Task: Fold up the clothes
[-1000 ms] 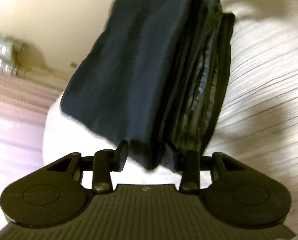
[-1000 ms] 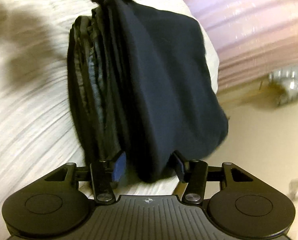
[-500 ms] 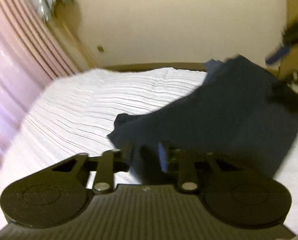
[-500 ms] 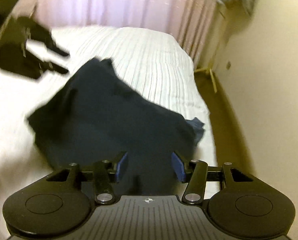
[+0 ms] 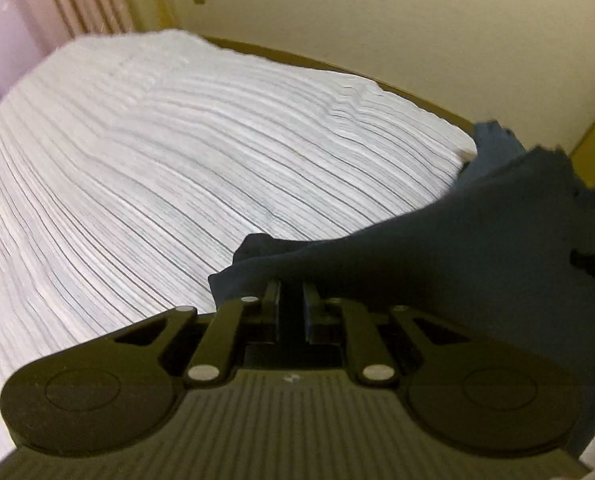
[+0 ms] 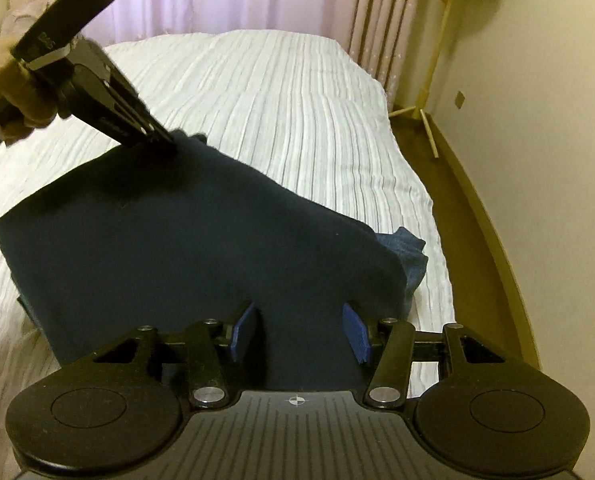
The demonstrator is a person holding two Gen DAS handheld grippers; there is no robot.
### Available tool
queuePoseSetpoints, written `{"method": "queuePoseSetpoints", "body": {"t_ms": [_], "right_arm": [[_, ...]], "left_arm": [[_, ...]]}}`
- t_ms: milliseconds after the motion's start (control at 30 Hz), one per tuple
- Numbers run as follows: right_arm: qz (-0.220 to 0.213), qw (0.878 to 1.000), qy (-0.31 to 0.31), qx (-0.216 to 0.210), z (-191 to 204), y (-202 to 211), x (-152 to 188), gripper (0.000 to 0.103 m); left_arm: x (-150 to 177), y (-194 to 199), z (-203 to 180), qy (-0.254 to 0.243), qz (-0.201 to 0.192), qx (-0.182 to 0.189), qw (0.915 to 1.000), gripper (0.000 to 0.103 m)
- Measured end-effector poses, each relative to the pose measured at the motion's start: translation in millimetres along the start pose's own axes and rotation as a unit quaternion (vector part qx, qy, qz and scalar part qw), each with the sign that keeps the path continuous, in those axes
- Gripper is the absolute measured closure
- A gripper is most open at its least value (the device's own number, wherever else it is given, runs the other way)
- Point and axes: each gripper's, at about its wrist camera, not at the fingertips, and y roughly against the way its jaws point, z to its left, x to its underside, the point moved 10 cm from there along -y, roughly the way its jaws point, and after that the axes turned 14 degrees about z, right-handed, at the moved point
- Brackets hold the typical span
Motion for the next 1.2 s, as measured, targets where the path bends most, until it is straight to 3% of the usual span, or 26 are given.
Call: {"method": "queuePoseSetpoints", "body": {"t_ms": [267,567,633,667,733,900,1067,1167,1200], "right_arm": [[-0.004,1.000,-0.001,-0.004,-1.4,2.2,7.7,0.052],[-0.008,0.998,-0.045,-0.031,21.5,57.2,9.1,0.051],[0.008,0.998,-0.048,-0.042,30.7,55.6,22.8,0.051],[0.018,0.997,-0.056,-0.048,31.5,52.1,29.6,0.051],[0.031,0.995,-0.074,-0.060,31.0,47.8,40.6,0.051],[0.020,0.992,-0.105,-0.068,26.3,67.7,46.1,0.051],[0.006,0.979,-0.184,-0.088,12.7,84.8,58.9,0.051],[0.004,0.968,-0.234,-0.090,1.6,88.5,71.8,0.048],[0.004,0.965,-0.246,-0.089,-3.4,86.7,72.3,0.043]], "left_arm": [[0.8,-5.7,1.4,0.021,-0.011,0.013,0.9996,0.095],[5.9,12.6,0.4,0.019,-0.023,0.024,0.9993,0.095],[12.8,26.4,-0.9,0.022,-0.035,0.036,0.9985,0.091],[17.5,35.3,-2.4,0.023,-0.042,0.045,0.9978,0.084],[33.1,54.0,-3.7,0.032,-0.052,0.061,0.9963,0.070],[102.3,76.1,-0.3,0.098,-0.044,0.103,0.9888,0.058],[165.2,63.8,-8.1,0.171,-0.021,0.145,0.9742,0.059],[174.2,56.6,-15.0,0.206,-0.027,0.183,0.9610,0.064],[174.1,55.8,-17.9,0.205,-0.028,0.183,0.9610,0.069]]}}
